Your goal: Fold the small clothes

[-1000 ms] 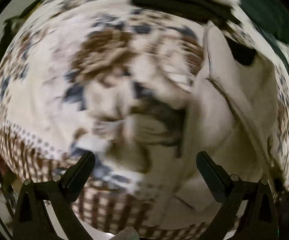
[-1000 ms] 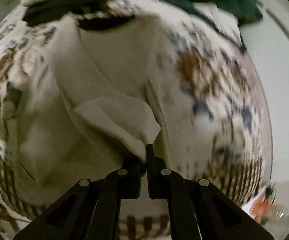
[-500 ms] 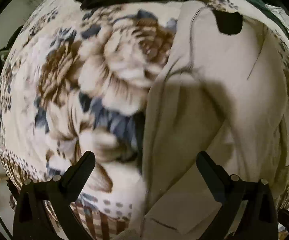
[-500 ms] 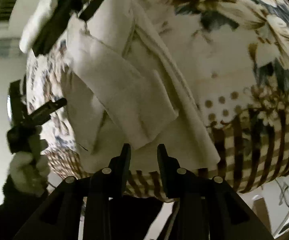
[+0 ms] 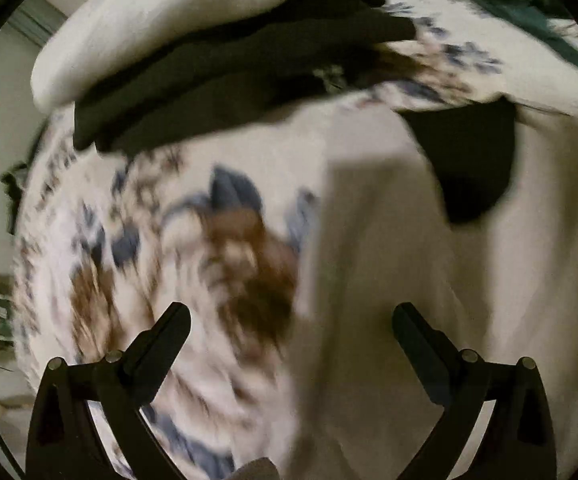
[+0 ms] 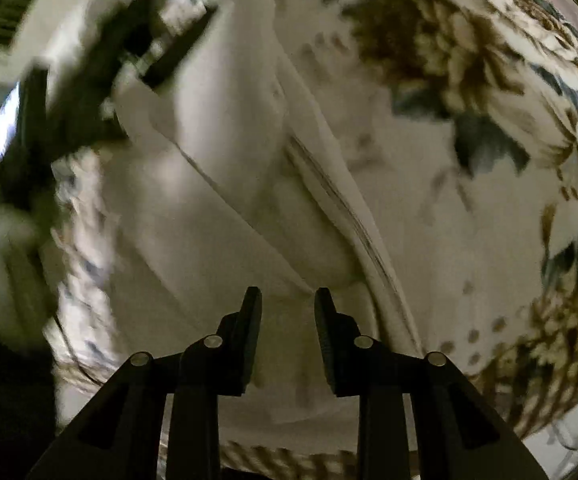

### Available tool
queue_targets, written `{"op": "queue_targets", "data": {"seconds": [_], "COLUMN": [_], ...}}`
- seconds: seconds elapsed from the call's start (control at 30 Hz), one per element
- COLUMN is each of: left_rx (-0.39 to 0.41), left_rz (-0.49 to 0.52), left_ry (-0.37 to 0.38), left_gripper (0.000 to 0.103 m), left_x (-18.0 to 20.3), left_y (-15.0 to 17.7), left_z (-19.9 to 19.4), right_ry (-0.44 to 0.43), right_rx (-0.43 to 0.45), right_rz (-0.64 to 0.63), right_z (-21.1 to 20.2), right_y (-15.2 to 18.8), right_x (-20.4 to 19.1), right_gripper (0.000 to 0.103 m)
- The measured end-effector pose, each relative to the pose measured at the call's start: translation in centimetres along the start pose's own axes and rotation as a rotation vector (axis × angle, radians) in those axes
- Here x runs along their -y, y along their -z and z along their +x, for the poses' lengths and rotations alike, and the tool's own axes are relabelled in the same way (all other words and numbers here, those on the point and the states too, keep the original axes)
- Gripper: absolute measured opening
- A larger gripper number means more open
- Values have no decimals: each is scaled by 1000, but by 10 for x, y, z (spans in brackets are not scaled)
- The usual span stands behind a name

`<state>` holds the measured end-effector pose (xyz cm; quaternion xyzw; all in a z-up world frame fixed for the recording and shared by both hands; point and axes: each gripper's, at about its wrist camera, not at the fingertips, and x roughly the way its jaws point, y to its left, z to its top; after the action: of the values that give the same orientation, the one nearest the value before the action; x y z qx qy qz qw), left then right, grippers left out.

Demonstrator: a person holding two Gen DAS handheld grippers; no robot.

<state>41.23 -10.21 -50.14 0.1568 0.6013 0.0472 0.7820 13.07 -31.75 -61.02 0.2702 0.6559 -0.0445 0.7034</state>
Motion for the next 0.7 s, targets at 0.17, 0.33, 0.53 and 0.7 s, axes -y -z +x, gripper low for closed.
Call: {"op": "queue_targets", "data": {"seconds": [0.17,0.33,0.53,0.7], "left_rx": [-18,-62,-28,24], "left_rz": [-61,-117,-148,-40], "left_ry": [-110,-168,-22,41], "left_gripper": [103,103,103,103], "left_x": [-31,-65,-70,-24], "left_y": [-22,-22,-5,-4], "left_z": [32,48,16,-2], "right_ry": [108,112,-22,-6], "right_rx": [-129,-218,-41,26], "right_rz": [-52,3,106,26], "right_z": [5,-5,-48,-30], "right_y": [40,74,57,-4], "right_x": [9,26,16,-23], "right_gripper": [29,29,29,41]}}
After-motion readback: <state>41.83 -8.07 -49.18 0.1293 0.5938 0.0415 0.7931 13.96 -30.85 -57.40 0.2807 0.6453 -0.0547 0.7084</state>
